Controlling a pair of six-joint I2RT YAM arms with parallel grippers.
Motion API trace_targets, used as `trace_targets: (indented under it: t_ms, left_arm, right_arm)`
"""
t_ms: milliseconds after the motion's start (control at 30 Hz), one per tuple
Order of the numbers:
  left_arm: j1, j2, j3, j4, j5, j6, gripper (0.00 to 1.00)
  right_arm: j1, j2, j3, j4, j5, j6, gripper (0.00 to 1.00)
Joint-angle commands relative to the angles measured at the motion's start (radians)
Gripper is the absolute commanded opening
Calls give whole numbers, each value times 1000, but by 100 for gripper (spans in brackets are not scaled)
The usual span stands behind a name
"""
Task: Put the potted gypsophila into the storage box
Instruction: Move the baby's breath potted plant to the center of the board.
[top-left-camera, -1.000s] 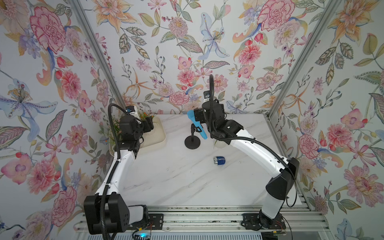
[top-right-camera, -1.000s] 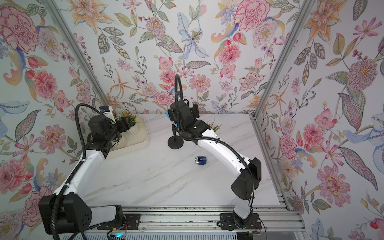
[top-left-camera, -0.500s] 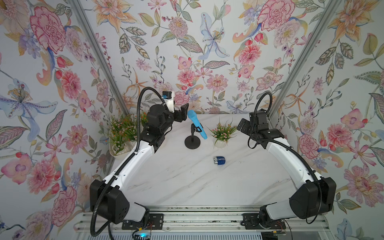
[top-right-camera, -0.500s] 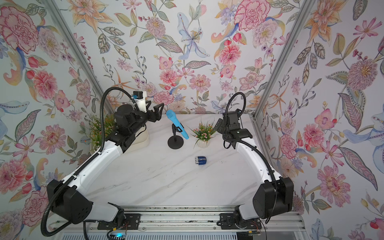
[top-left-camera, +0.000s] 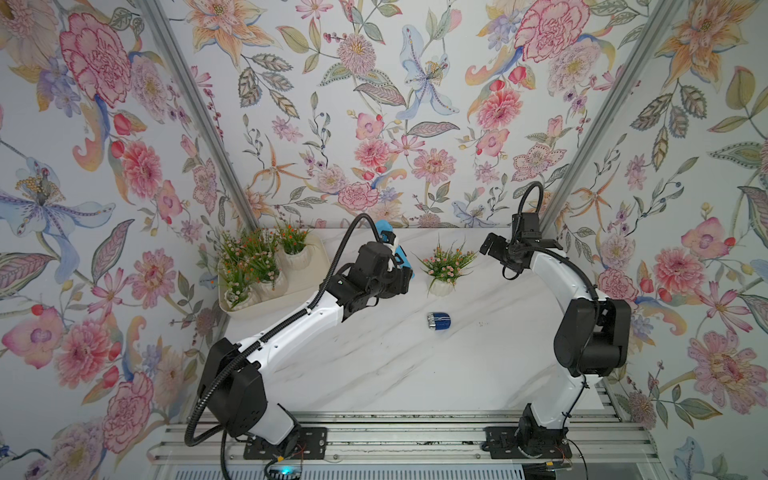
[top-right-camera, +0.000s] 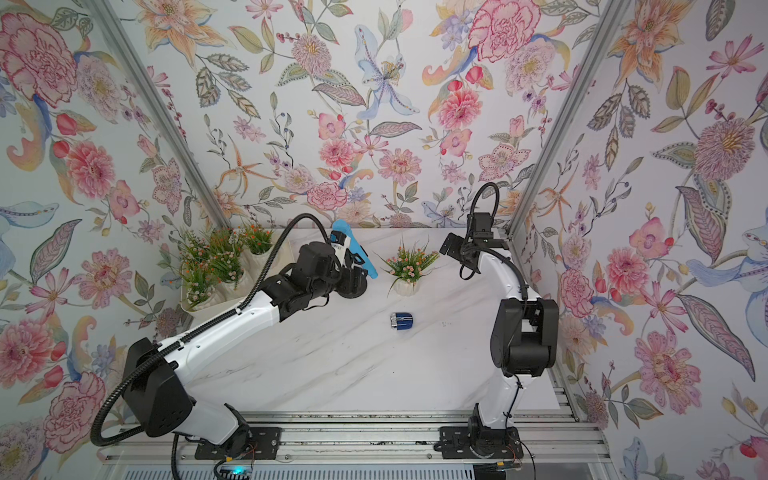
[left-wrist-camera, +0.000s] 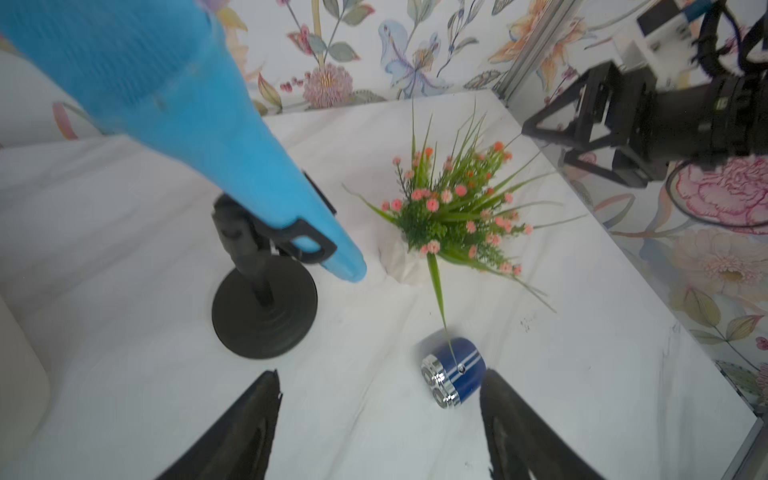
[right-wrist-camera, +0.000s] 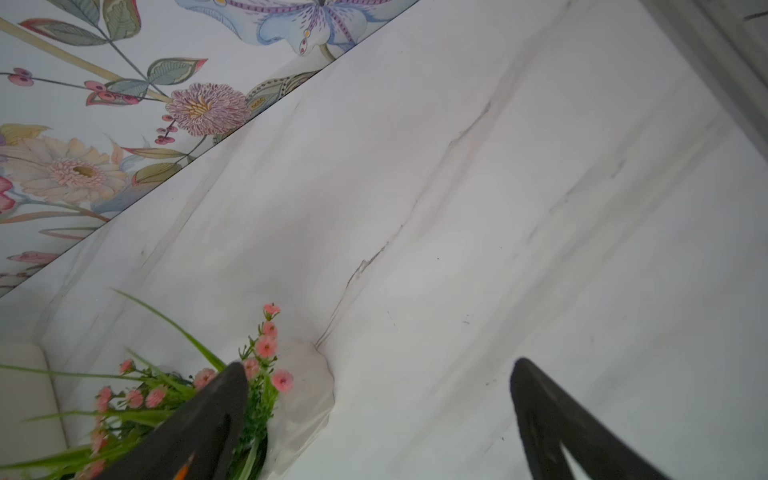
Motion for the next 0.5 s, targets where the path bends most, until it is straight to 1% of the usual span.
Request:
trace_targets:
  t_ms: [0, 100, 167, 233, 333, 467]
  left_arm:
    - [-51, 0, -89, -12, -43, -173, 76]
    - [-79, -10, -149, 48, -93, -242, 76]
    - [-95, -23, -188, 73, -128, -287, 75]
    - [-111, -35, -204, 68, -178, -317, 75]
    - [-126, -57, -222, 55, -241, -358, 75]
    - [-131, -92, -266, 59, -277, -402, 74]
  right_arm:
    - [-18, 108, 103, 24, -223, -103, 98]
    - [-45, 223, 200, 38, -365, -107, 97]
    - [-55, 298, 269, 37, -429, -104, 96]
    - [-58, 350, 313, 37, -468, -95, 96]
    - [-54, 412, 348, 39, -549, -82, 96]
    - [-22, 474, 365, 40, -645, -80, 95]
